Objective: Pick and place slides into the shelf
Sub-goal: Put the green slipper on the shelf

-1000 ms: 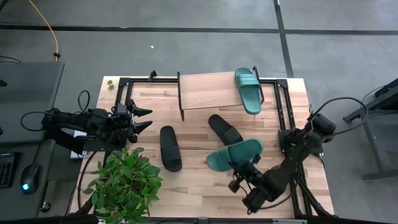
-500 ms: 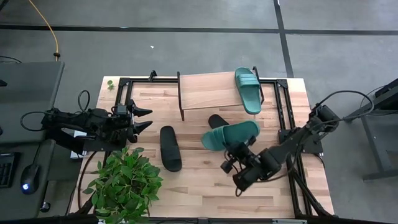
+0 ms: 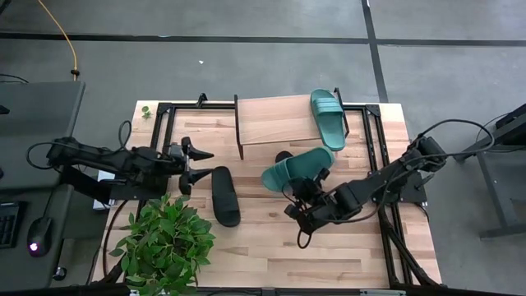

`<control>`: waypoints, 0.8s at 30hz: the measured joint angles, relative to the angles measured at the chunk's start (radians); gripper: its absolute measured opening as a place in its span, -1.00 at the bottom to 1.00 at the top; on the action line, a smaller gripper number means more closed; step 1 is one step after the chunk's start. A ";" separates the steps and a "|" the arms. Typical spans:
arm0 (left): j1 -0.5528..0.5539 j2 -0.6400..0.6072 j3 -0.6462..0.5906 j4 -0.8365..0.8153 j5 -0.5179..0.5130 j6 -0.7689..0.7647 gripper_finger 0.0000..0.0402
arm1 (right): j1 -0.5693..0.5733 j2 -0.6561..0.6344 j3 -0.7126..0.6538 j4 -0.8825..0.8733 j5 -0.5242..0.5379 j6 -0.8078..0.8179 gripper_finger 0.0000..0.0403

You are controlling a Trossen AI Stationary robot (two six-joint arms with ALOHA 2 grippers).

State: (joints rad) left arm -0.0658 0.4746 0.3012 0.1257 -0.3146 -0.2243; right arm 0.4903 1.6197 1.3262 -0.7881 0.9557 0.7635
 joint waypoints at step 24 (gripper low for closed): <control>0.128 0.460 0.119 0.194 0.167 -0.081 0.25 | -0.040 -0.075 0.000 0.208 0.040 -0.379 -0.93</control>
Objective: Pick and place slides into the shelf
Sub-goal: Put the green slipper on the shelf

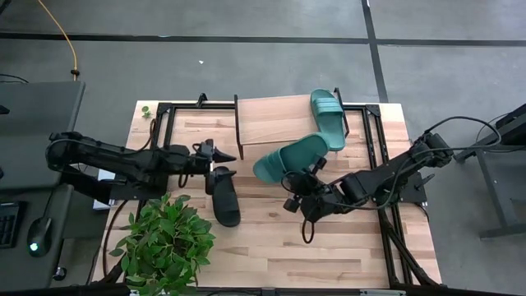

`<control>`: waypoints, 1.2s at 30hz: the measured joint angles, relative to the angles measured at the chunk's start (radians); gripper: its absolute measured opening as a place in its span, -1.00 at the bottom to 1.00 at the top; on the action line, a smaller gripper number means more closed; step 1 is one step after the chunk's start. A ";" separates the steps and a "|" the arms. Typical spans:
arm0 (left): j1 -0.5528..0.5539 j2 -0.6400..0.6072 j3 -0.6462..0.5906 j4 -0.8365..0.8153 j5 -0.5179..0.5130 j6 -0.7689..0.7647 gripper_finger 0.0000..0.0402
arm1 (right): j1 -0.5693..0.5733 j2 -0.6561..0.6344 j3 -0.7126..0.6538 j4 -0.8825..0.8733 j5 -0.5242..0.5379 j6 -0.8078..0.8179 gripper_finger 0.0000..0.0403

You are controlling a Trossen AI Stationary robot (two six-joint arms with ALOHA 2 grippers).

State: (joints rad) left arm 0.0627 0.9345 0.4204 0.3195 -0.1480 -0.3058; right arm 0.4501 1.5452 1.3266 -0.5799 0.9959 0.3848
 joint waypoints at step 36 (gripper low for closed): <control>0.016 0.108 0.000 0.215 0.128 -0.173 0.25 | 0.001 0.002 0.000 0.210 -0.111 -0.234 -1.00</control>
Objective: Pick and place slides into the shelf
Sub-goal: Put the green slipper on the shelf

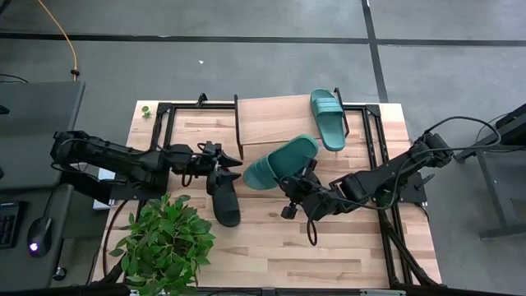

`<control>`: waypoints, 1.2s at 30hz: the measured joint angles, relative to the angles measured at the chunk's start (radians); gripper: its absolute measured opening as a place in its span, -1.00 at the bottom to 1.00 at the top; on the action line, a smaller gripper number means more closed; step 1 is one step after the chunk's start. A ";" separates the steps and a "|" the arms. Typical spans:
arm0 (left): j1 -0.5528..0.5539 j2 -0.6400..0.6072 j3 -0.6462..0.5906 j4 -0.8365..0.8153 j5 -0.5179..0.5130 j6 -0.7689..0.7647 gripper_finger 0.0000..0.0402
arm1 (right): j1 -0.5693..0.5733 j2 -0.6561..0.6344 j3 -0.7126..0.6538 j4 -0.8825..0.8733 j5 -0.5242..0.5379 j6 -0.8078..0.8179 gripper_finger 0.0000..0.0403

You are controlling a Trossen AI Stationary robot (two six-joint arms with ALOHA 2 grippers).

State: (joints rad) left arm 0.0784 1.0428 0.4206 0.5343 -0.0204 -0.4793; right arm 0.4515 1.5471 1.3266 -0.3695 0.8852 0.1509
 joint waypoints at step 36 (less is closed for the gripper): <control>0.000 0.075 0.000 0.100 0.039 -0.027 0.25 | -0.056 0.059 0.000 0.172 -0.077 -0.133 -1.00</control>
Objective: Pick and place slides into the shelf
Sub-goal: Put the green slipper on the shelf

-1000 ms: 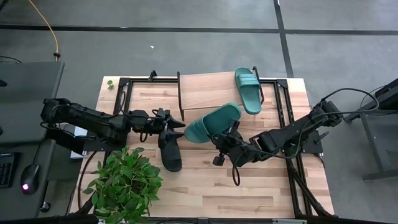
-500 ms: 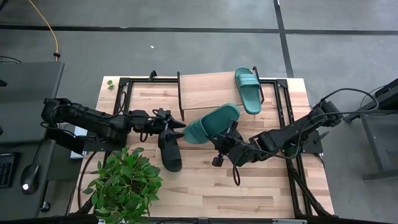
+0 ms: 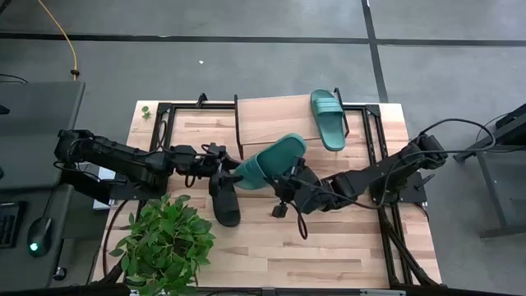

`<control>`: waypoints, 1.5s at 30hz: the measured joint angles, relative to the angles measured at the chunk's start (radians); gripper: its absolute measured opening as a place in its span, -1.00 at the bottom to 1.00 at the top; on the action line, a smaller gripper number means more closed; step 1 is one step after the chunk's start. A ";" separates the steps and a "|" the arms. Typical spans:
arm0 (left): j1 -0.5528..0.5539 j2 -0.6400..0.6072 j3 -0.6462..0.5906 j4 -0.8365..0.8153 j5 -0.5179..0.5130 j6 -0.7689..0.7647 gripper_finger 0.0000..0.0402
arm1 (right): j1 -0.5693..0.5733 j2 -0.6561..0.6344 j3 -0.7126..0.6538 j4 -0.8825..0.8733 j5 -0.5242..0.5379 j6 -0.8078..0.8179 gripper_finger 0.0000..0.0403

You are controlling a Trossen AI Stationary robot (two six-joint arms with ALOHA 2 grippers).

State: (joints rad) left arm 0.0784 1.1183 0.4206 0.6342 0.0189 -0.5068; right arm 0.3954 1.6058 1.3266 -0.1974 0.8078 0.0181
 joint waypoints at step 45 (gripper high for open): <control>0.000 0.000 0.000 -0.010 0.014 0.111 -0.73 | -0.009 0.000 0.000 0.030 -0.036 -0.043 -0.97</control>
State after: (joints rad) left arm 0.0784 1.1183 0.4202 0.6243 0.0330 -0.3962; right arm 0.3866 1.6058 1.3266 -0.1677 0.7718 -0.0244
